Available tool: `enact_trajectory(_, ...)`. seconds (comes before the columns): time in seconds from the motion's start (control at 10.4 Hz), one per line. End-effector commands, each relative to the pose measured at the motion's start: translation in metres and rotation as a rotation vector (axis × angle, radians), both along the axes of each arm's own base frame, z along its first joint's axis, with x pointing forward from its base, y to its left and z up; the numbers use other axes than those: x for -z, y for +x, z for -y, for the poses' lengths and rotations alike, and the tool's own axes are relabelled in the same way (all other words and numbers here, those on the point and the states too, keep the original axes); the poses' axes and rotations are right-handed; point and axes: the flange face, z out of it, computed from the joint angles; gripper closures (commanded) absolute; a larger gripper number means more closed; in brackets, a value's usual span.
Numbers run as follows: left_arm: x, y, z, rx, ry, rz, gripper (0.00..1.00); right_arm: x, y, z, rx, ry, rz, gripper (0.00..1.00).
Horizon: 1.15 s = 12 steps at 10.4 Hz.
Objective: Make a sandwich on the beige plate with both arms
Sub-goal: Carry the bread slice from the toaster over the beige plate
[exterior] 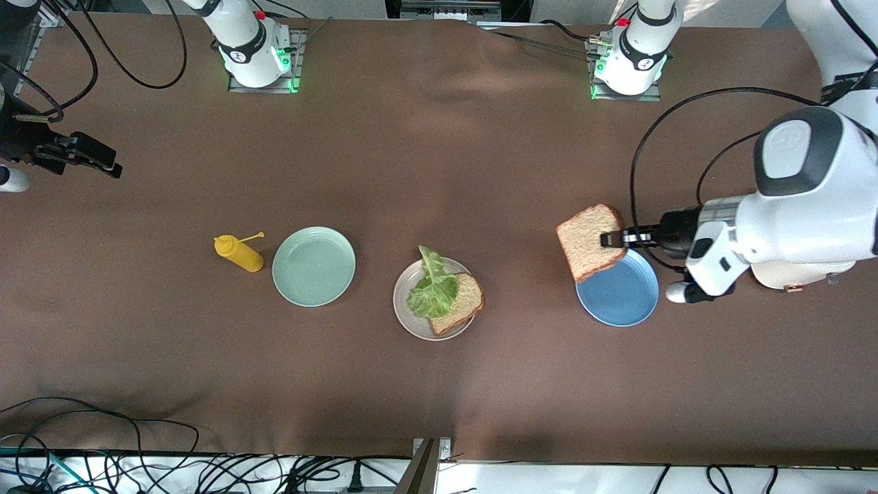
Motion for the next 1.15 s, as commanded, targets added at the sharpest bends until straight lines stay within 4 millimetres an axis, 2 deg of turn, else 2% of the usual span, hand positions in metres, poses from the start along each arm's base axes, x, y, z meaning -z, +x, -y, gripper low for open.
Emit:
enact_trajectory(0.0,0.011,0.004,0.052,-0.1,-0.064,-0.025,1.0,-0.009,0.0,-0.007,-0.007,0.013,0.006,0.0)
enact_trajectory(0.1,0.019,0.002,0.082,-0.111,-0.081,-0.022,1.0,-0.011,0.0,-0.007,-0.011,0.012,0.009,0.0)
enact_trajectory(0.19,0.028,0.001,0.104,-0.144,-0.081,-0.019,1.0,-0.015,-0.001,-0.012,-0.02,0.012,0.016,0.0)
enact_trajectory(0.38,0.056,-0.001,0.152,-0.201,-0.084,-0.013,1.0,-0.023,0.0,-0.003,-0.013,0.011,0.035,0.0)
enact_trajectory(0.58,0.087,0.007,0.16,-0.217,-0.089,-0.003,1.0,-0.023,0.0,-0.003,-0.011,0.011,0.034,0.0)
enact_trajectory(0.67,0.095,0.006,0.175,-0.236,-0.099,0.024,1.0,-0.023,0.0,-0.003,-0.011,0.011,0.034,0.0)
enact_trajectory(0.77,0.116,0.009,0.181,-0.263,-0.104,0.011,1.0,-0.023,0.0,-0.003,-0.011,0.011,0.034,0.0)
enact_trajectory(0.87,0.126,0.001,0.196,-0.251,-0.107,-0.007,1.0,-0.024,0.0,-0.002,-0.01,0.012,0.034,0.0)
enact_trajectory(1.06,0.127,-0.005,0.211,-0.25,-0.111,0.003,1.0,-0.024,0.0,-0.002,-0.01,0.012,0.032,0.0)
